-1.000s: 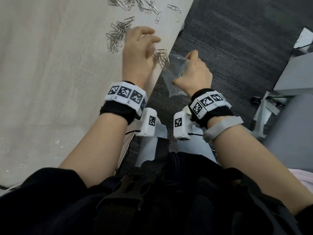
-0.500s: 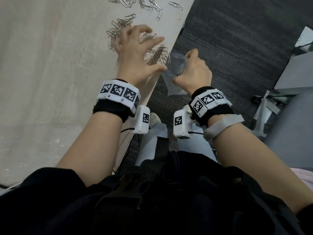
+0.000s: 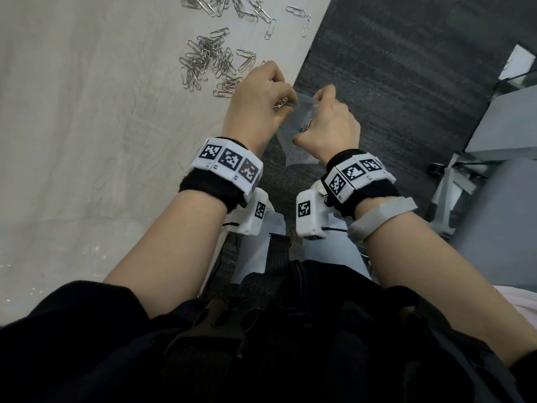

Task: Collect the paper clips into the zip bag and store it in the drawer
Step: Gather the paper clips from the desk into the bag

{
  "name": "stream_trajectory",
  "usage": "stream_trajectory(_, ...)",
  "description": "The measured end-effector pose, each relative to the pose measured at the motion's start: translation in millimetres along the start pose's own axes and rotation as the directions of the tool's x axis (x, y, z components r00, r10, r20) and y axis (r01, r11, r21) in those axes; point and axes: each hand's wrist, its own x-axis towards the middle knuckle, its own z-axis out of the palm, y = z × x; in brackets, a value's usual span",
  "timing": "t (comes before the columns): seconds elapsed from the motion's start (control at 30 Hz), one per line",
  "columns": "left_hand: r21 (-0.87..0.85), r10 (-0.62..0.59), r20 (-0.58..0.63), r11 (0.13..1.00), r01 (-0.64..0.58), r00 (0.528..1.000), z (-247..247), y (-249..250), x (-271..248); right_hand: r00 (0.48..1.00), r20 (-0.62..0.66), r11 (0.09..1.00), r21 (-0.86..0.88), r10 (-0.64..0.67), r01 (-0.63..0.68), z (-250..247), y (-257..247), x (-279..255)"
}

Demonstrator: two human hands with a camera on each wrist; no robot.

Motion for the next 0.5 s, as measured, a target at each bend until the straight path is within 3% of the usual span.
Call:
stream_trajectory(0.27,0.09,0.163,0.085,0.981,-0.17,0.983,4,8,4,1.0,0.003,1.0,-0.006,-0.009,0.009,-2,-1,2)
stream_trajectory(0.37,0.035,0.145,0.147,0.988,-0.152,0.978,1,12,7,1.0,0.006,1.0,-0.004,-0.007,0.007,-2,-3,3)
stream_trajectory(0.43,-0.029,0.112,0.11,0.994,-0.11,0.988,-3,13,8,1.0,0.002,1.0,-0.001,-0.008,0.008,-2,-3,3)
stream_trajectory(0.5,-0.068,0.064,-0.009,0.996,-0.064,0.998,-11,10,7,1.0,0.0,1.0,-0.004,-0.006,0.006,-3,-3,3)
